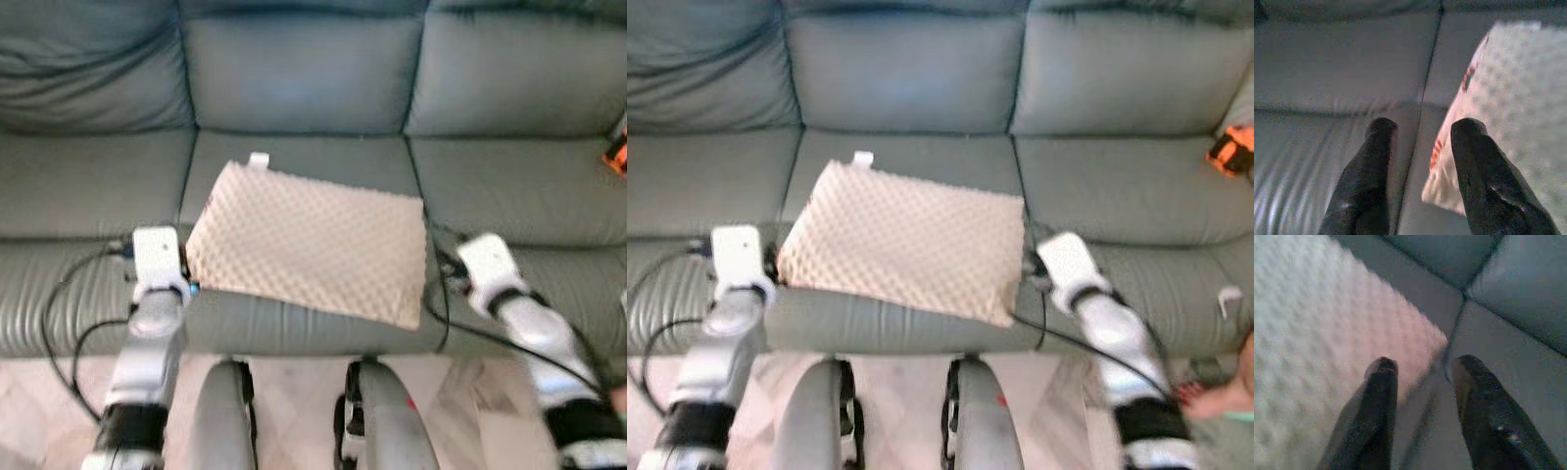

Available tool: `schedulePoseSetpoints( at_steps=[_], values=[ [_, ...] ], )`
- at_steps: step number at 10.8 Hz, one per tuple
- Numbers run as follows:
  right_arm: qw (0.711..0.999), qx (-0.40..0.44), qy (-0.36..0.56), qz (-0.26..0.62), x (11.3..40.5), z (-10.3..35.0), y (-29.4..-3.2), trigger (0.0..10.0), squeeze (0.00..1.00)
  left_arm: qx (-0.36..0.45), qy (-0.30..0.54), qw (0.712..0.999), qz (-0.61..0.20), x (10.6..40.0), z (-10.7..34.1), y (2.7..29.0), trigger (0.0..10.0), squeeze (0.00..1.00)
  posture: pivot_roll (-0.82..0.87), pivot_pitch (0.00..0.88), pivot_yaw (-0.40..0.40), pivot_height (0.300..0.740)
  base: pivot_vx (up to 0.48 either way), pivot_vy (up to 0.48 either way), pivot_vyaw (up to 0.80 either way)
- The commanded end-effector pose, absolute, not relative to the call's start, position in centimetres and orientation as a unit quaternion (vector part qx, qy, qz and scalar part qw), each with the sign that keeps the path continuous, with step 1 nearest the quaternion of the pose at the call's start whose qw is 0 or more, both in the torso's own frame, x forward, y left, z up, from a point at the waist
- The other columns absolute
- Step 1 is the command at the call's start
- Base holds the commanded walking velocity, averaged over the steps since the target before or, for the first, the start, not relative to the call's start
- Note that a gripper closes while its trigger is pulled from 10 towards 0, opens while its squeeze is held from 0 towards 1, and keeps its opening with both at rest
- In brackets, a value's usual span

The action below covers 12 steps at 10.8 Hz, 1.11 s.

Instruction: Move the pillow to the sofa

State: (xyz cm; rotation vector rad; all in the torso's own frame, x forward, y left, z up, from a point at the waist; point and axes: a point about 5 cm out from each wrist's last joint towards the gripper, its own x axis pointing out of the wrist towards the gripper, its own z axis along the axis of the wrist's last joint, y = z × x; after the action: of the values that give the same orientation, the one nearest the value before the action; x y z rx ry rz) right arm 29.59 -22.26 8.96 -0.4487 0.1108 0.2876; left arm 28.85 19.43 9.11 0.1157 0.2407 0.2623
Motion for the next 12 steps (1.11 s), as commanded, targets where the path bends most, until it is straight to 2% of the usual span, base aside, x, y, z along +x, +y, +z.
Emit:
schedulePoseSetpoints(
  at_steps=[1, 3, 4, 5, 6, 8, 12],
  values=[
    [0.967, -0.191, 0.063, 0.156, 29.3, 8.7, -21.0, 10.0, 1.00, 0.077, 0.109, 0.982, 0.133, 27.5, 9.5, 20.2, 10.0, 1.00, -0.03, 0.214, -0.031, 0.647, 0.000, 0.000, 0.00],
    [0.969, -0.125, 0.070, 0.200, 29.2, 8.4, -17.8, 10.0, 1.00, 0.120, 0.087, 0.979, 0.142, 25.4, 9.8, 21.1, 10.0, 1.00, -0.01, 0.202, -0.026, 0.647, 0.000, 0.000, 0.00],
    [0.951, -0.103, 0.100, 0.273, 28.5, 8.0, -15.0, 10.0, 1.00, 0.144, 0.092, 0.978, 0.121, 23.8, 9.6, 20.8, 10.0, 1.00, 0.01, 0.188, -0.032, 0.647, 0.000, 0.000, 0.00],
    [0.945, -0.100, 0.110, 0.293, 28.2, 7.9, -14.3, 10.0, 1.00, 0.151, 0.096, 0.978, 0.109, 23.3, 9.5, 20.7, 10.0, 1.00, 0.01, 0.185, -0.034, 0.647, 0.000, 0.000, 0.00],
    [0.929, -0.104, 0.143, 0.326, 27.4, 7.2, -13.9, 10.0, 1.00, 0.164, 0.110, 0.977, 0.083, 21.8, 8.9, 21.0, 10.0, 1.00, 0.02, 0.181, -0.037, 0.647, 0.000, 0.000, 0.00],
    [0.914, -0.098, 0.188, 0.346, 26.5, 6.3, -14.6, 10.0, 1.00, 0.160, 0.115, 0.976, 0.092, 22.2, 8.8, 21.1, 10.0, 1.00, 0.01, 0.178, -0.038, 0.647, 0.000, 0.000, 0.00],
    [0.876, -0.034, 0.223, 0.426, 23.6, 8.0, -14.3, 10.0, 1.00, 0.150, 0.102, 0.980, 0.080, 23.6, 9.3, 20.1, 10.0, 1.00, -0.01, 0.172, -0.030, 0.647, 0.000, 0.000, 0.00]
  ],
)
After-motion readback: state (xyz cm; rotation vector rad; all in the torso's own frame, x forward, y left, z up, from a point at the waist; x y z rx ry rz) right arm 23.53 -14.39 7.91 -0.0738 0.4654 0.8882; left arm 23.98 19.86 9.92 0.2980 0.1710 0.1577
